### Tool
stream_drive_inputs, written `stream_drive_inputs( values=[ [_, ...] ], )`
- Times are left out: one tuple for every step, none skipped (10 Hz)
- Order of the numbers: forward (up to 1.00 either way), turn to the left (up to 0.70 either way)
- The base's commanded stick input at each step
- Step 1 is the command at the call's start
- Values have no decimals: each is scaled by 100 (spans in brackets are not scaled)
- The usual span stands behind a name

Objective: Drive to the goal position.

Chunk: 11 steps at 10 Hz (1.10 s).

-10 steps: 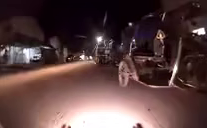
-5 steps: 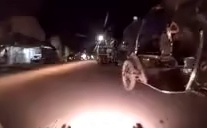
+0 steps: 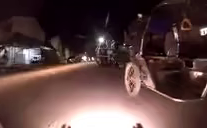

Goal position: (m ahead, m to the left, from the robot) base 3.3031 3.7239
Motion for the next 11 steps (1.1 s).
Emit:
stream_drive_inputs(
  values=[
    [45, 0],
    [45, 0],
    [45, 0],
    [45, 0],
    [45, 0],
    [45, 0],
    [45, 0],
    [45, 0],
    [45, 0],
    [45, 0],
    [45, 0]
  ],
)
